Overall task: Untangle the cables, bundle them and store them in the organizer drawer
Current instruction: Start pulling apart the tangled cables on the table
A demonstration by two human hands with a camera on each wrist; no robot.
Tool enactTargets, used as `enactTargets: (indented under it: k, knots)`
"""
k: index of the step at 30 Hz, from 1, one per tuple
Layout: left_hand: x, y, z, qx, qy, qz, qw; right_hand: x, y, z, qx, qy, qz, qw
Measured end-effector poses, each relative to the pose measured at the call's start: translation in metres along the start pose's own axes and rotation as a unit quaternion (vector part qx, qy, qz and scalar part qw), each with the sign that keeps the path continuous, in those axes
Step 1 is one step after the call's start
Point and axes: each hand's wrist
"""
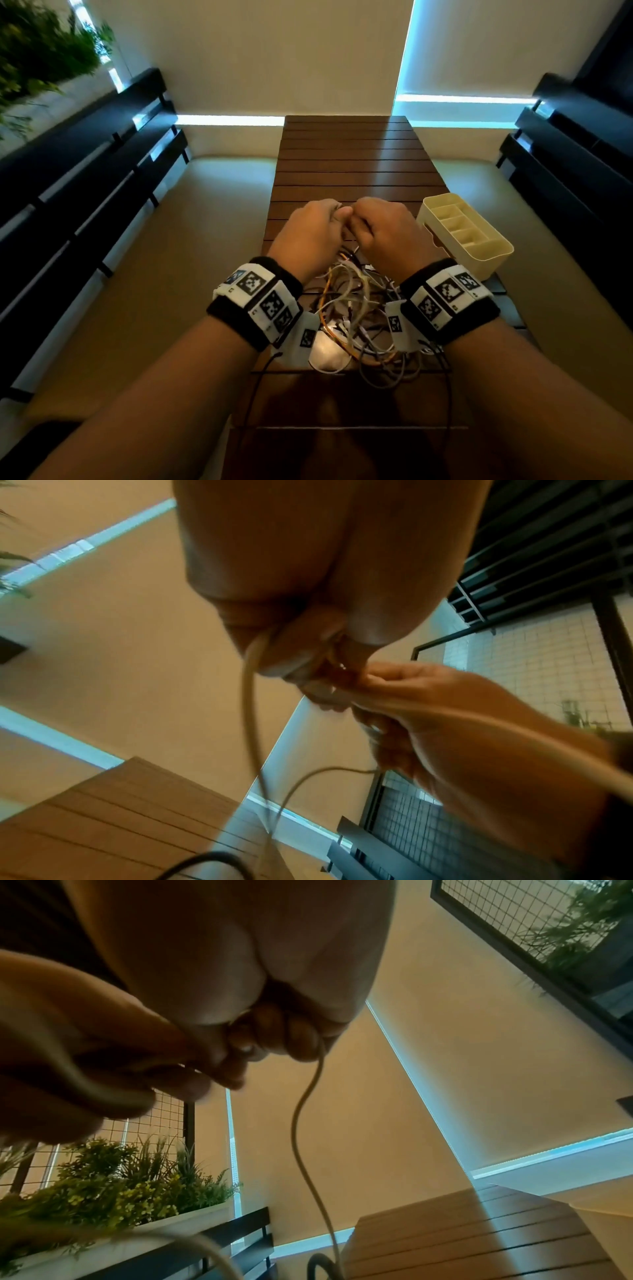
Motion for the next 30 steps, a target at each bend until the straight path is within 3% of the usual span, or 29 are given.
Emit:
enactTargets:
  k: [6,11,14,17,21,23,26,30]
  knots:
    - [0.026,0.0,-0.02,-0.04,-0.043,-0.055,0.997,-0.003,-0.013,-0.003,-0.048,0.132,-0.034,0.989]
    - [0.059,-0.013,-0.03,-0.062,-0.132,-0.074,0.987,-0.016,-0.03,-0.022,-0.105,0.15,0.027,0.983]
    - [0.07,-0.012,-0.021,-0.069,-0.127,-0.087,0.986,-0.008,-0.028,-0.026,-0.155,0.162,-0.036,0.974]
    - [0.07,-0.005,-0.004,-0.036,0.016,-0.071,0.997,0.002,-0.017,-0.025,-0.187,0.211,-0.141,0.949]
    - [0.06,-0.002,0.021,0.011,0.18,-0.048,0.982,0.013,-0.006,-0.02,-0.131,0.127,-0.195,0.964]
    - [0.057,-0.008,0.018,-0.013,0.155,-0.096,0.983,0.013,-0.003,-0.017,-0.093,0.095,-0.196,0.972]
    - [0.049,-0.022,-0.003,-0.071,0.082,-0.148,0.983,0.005,0.0,-0.013,-0.084,0.075,-0.142,0.983]
    - [0.024,-0.022,-0.014,-0.098,0.047,-0.065,0.992,0.004,0.004,0.002,-0.08,0.119,-0.133,0.981]
Point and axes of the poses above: each hand's wrist, its own y-axis towards the middle knuckle, its own x-axis out of the back of the hand, z = x × y, and after that the axes turned 15 degrees about x, right-handed
